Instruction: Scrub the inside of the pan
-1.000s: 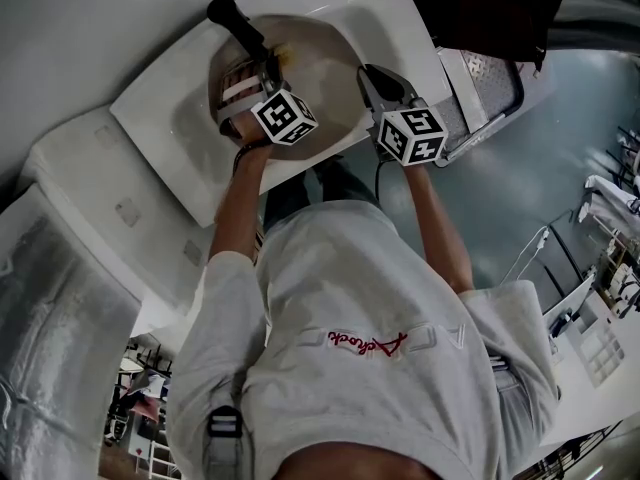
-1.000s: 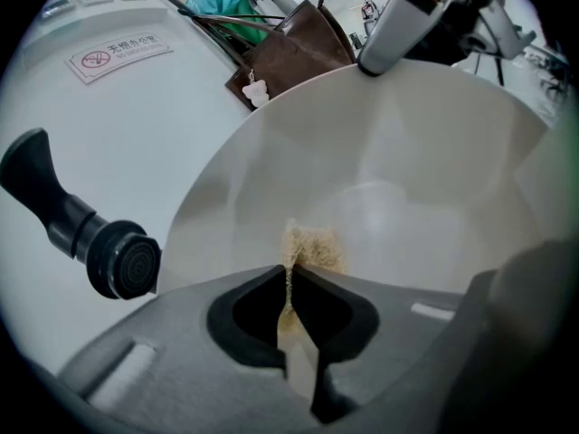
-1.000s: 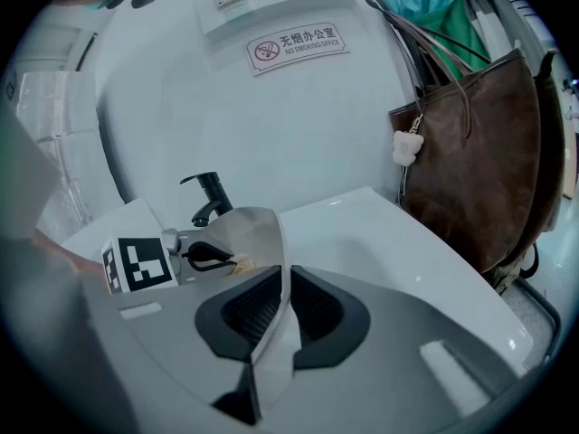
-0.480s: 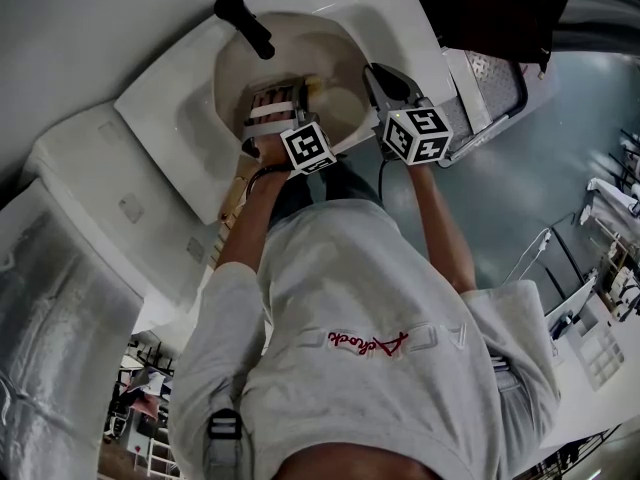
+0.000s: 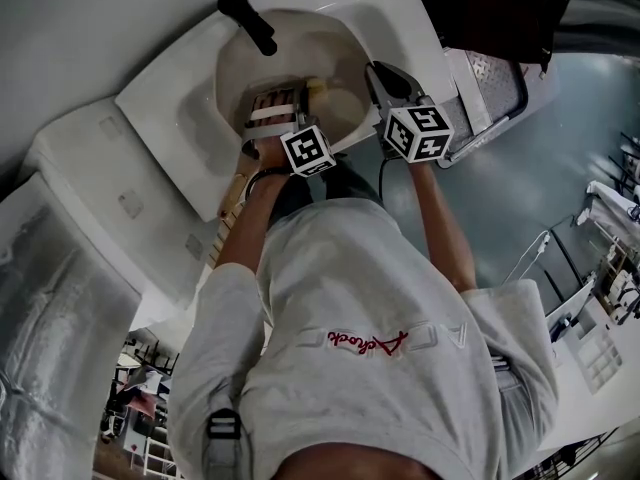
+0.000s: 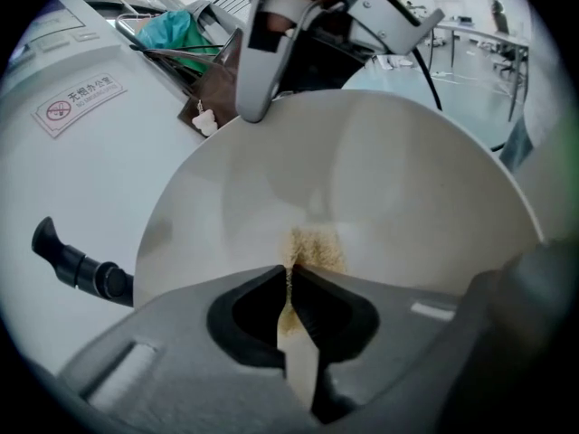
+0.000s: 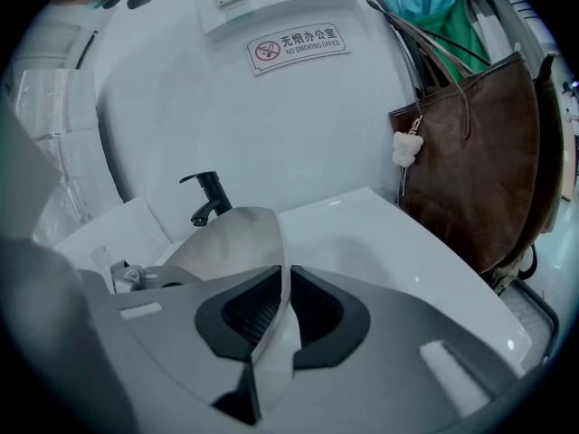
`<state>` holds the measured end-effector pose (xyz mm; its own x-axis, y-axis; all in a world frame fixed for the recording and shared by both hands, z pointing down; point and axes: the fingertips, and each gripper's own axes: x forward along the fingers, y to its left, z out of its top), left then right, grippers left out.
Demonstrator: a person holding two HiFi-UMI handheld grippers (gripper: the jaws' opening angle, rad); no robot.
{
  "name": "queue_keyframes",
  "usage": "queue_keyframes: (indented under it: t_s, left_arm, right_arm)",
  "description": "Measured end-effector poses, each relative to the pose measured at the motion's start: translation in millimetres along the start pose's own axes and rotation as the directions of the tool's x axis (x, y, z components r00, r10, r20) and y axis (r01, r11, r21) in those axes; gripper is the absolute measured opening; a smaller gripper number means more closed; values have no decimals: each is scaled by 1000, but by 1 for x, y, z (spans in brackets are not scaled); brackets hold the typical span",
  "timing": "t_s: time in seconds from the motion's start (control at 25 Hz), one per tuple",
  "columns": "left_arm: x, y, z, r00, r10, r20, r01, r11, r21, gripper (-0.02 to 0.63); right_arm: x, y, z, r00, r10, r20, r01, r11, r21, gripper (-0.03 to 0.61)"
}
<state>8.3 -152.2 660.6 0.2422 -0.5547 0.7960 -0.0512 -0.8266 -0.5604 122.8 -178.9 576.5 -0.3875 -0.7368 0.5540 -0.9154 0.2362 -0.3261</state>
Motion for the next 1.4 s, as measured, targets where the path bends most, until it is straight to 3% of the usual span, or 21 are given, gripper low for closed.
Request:
queue_keyframes:
  t_s: [0.16,0.32,0.56,0.72,1.4]
  left_arm:
    - [8,29,-23,998,40,-39,-43,997,-57,18]
    - [16,55,-39,995,73,-75,-78,995,-65,18]
    - [23,73,-44,986,95,-138,-89,995,51,18]
    - [25,78,-45,983,98,-155,-86,993,82,18]
    - [2,19,-41,992,22,-128,-10,996,94,18]
  right_arm:
    - [-1,0,-1,1000,3,1,-3,1000,2,41]
    - [0,0,0,1000,6,4,-6,1000,3,41]
    - [-1,0,0,1000,11,6,-11,1000,5,41]
    - [0,0,1,1000,12,5,-13,1000,8,41]
    - [-1,0,1,1000,7,6,-7,1000,5,41]
